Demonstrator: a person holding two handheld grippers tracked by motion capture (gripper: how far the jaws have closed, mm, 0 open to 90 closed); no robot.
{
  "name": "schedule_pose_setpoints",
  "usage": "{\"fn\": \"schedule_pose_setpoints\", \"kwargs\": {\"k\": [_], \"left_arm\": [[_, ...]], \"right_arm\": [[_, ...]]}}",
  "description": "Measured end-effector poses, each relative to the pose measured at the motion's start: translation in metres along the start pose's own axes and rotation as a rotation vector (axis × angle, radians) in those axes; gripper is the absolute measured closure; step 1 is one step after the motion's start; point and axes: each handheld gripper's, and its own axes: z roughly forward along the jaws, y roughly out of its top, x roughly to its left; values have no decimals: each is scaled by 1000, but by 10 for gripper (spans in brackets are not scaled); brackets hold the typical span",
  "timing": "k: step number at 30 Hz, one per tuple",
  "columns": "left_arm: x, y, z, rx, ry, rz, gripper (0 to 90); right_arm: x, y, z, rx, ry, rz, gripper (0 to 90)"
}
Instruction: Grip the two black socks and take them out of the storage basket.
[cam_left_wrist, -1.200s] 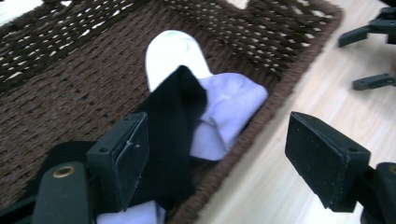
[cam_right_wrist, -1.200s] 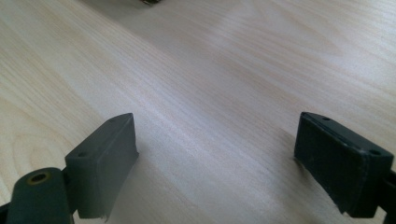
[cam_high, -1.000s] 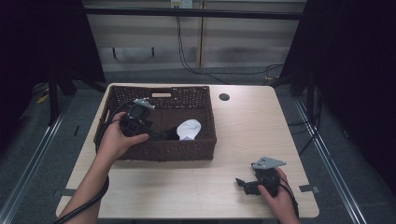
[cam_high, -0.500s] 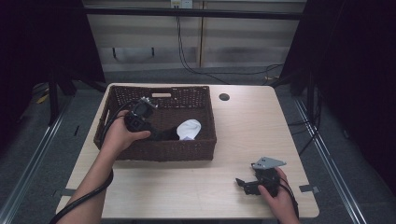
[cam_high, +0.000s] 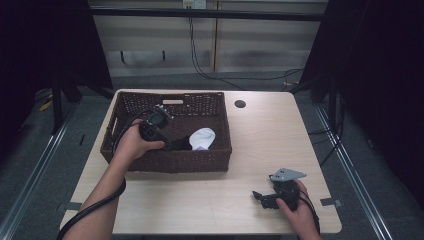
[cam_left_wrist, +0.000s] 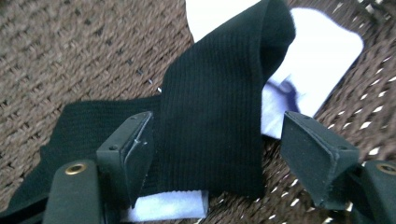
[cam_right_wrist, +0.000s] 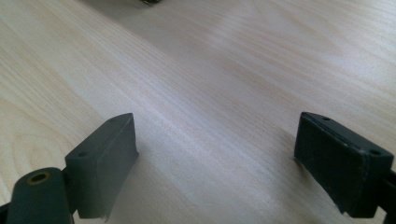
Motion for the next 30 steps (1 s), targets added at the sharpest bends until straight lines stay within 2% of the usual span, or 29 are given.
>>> {"fn": "schedule_pose_setpoints", "kwargs": {"k": [2,5,8,13,14,15,16,17,18,19,22,23,26,30], "left_arm": [[1,0,2,8,-8,-7,301],[1,2,6,52,-3,-19,335],[1,3,8,90,-19,-44,420],[-2,6,9,134,-36,-53,578],[-3,7,10,144,-62,-60,620],[-4,7,10,151,-68,-62,640],[-4,7,10,151,-68,-62,676],[-4,8,10,156,-72,-61,676],[-6,8,10,168,-76,-62,749],[-6,8,11,170,-85,-62,779],[-8,9,11,176,-91,-57,828],[-10,10,11,183,-93,-47,890],[-10,11,9,194,-86,-41,900],[-10,11,3,183,-82,-47,900]], "right_arm": [[0,0,0,0,0,0,121],[0,0,0,1,0,1,121],[0,0,0,1,0,1,121],[0,0,0,1,0,1,122],[0,0,0,0,0,1,121],[0,0,0,0,0,1,121],[0,0,0,1,0,1,121],[0,0,0,1,0,1,121],[0,0,0,0,0,1,121],[0,0,0,0,0,0,121],[0,0,0,0,0,1,121],[0,0,0,1,0,2,121],[0,0,0,1,0,2,121],[0,0,0,1,0,1,121]]}}
